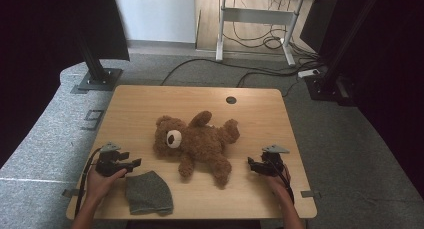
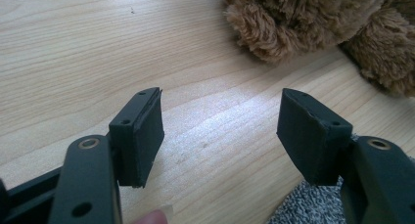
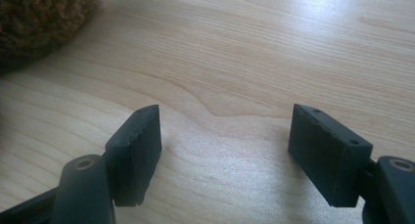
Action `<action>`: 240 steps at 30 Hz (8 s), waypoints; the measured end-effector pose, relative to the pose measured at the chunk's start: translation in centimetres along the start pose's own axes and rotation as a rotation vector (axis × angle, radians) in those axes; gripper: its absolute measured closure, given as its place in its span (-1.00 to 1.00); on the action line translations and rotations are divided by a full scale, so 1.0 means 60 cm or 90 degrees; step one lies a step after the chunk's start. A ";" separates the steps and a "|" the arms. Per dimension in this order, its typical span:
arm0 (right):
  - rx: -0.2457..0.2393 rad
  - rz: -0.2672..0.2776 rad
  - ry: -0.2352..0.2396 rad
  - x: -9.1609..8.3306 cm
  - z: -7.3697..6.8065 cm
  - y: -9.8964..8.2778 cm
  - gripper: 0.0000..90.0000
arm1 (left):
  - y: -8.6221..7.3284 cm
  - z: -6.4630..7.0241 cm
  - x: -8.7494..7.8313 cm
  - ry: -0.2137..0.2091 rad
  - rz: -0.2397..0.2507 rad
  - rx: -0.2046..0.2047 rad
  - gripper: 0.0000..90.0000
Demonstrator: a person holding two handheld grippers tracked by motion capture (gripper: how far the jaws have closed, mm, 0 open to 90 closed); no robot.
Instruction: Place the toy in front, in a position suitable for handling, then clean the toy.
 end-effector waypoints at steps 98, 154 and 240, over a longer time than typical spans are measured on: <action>-0.097 0.007 0.194 0.007 -0.159 0.023 0.27 | 0.060 0.155 0.085 -0.189 -0.050 0.124 -0.03; -0.037 0.111 0.146 -0.035 -0.111 0.046 -0.40 | -0.060 0.124 0.010 -0.107 -0.105 0.119 -0.57; 0.039 0.101 0.182 0.032 -0.066 0.173 0.59 | 0.060 0.107 -0.061 -0.279 0.121 0.034 0.70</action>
Point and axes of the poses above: each handheld gripper's, and its own axes: x roughly forward along the jaws, y roughly out of its top, z roughly to its right, the point moved 8 cm from there along x, roughly forward along the jaws, and after that the axes turned 5 degrees about y, right-handed, at the moved point
